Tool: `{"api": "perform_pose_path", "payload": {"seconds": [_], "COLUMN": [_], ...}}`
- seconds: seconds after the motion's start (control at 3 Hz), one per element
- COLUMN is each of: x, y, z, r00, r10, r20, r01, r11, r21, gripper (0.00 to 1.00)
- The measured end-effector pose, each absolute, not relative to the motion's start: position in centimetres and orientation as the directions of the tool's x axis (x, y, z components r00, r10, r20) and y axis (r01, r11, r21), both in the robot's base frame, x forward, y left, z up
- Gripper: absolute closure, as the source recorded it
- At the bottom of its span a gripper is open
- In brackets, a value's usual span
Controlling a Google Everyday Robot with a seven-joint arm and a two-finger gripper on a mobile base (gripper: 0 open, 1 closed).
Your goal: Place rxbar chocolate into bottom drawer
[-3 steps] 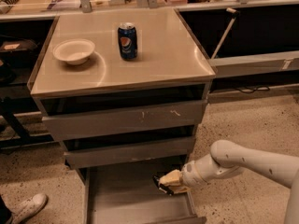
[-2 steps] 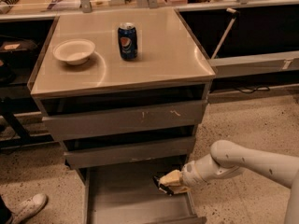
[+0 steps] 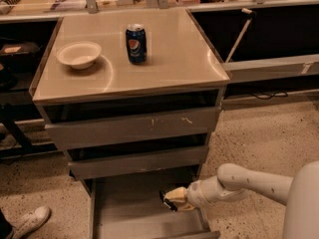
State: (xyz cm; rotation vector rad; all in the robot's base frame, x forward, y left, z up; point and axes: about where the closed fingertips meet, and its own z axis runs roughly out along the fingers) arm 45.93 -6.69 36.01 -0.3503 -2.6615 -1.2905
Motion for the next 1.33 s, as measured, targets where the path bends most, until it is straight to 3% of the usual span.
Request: {"api": "perform_pose_path", "payload": {"seconds": [0.67, 1.33], "x": [46.3, 46.1], "y": [-5.4, -0.6], "z": [31.8, 26.3], "r00": [-0.940, -0.918], "r10": [0.160, 0.175], "r20": [0.302, 0.356], "r01": [0.339, 0.392], "r11": [0.558, 0.532], "r21": [0.758, 0.750], "gripper": [1.00, 1.00]}}
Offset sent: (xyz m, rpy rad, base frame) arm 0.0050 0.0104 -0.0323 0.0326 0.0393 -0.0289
